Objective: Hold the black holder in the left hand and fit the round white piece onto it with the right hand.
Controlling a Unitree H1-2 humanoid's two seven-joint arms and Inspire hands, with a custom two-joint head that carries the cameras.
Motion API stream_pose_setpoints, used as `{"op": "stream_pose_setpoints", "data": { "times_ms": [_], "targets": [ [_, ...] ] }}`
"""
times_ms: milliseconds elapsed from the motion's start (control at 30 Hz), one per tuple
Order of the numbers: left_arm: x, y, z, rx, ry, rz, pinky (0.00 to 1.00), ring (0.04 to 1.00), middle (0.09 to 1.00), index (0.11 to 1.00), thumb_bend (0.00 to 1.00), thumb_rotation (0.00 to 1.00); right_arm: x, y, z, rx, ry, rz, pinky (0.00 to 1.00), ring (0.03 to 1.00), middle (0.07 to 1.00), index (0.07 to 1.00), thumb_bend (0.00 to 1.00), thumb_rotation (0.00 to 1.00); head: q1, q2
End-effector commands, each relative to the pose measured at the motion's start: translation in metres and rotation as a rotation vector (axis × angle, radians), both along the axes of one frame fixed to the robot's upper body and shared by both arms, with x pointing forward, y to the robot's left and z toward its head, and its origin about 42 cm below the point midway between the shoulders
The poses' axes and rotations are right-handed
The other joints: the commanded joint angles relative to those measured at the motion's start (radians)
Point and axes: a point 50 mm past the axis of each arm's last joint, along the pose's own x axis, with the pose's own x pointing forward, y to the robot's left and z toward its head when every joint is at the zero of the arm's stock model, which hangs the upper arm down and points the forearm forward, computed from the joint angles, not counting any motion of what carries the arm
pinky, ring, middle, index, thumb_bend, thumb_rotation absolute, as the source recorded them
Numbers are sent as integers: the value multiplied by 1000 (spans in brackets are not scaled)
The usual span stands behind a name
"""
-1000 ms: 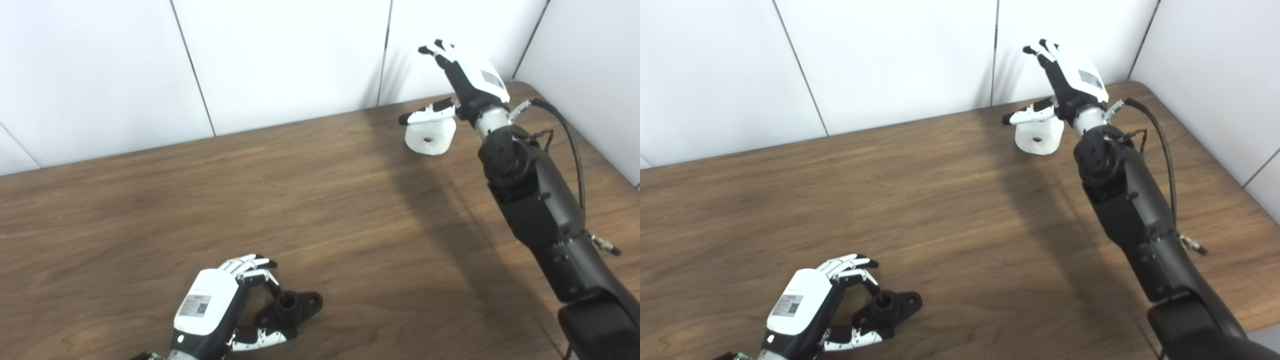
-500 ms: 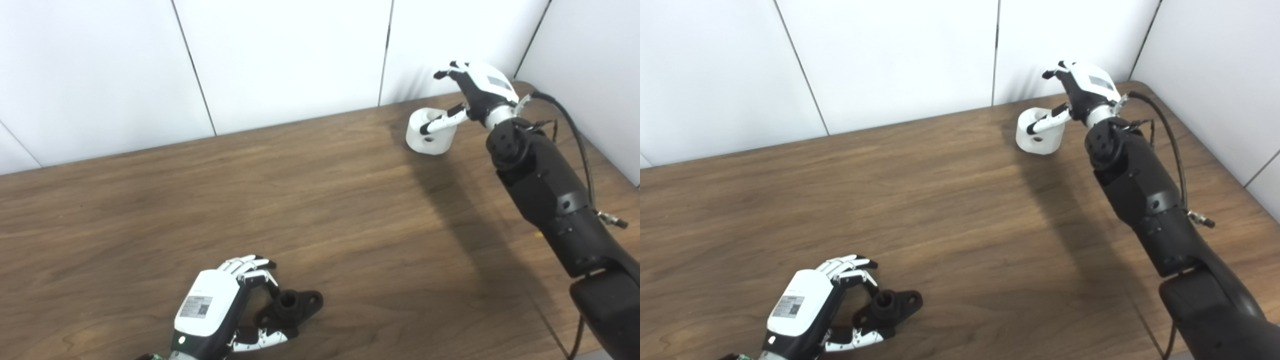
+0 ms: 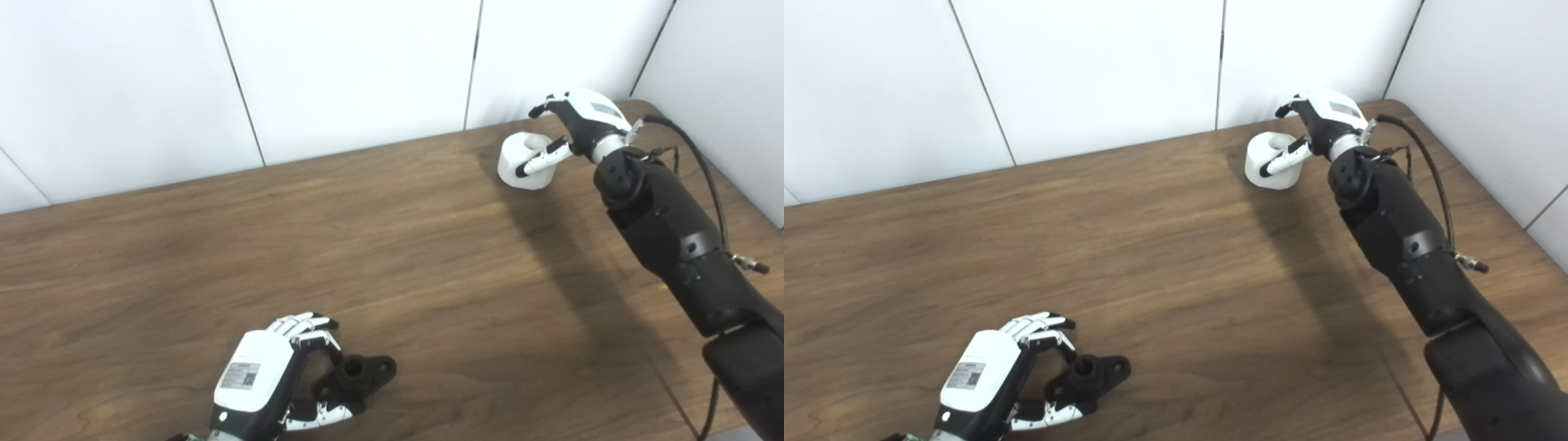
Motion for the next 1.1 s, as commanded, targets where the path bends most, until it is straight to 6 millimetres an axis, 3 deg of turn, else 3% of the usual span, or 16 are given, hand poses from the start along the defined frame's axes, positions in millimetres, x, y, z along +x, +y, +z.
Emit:
{"op": "stream_pose_setpoints", "data": {
  "times_ms": [0, 233, 633, 1067],
  "targets": [
    [-5, 10, -18, 90, 78, 39, 808, 826, 773, 488, 518, 49, 9, -2, 38, -47, -98, 22, 990, 1000, 938, 764, 950, 306, 1, 1],
    [-6, 9, -17, 87, 75, 39, 803, 824, 771, 488, 518, 49, 9, 0, 35, -44, -88, 29, 998, 1000, 935, 732, 950, 303, 1, 4],
    [-6, 11, -15, 93, 83, 42, 807, 827, 776, 488, 518, 49, 6, 2, 31, -38, -124, 31, 891, 998, 920, 629, 901, 234, -1, 6],
    [-6, 13, -15, 91, 88, 41, 795, 823, 775, 488, 517, 49, 4, 2, 30, -47, -117, 35, 864, 993, 911, 613, 907, 231, -5, 7]
  ]
}}
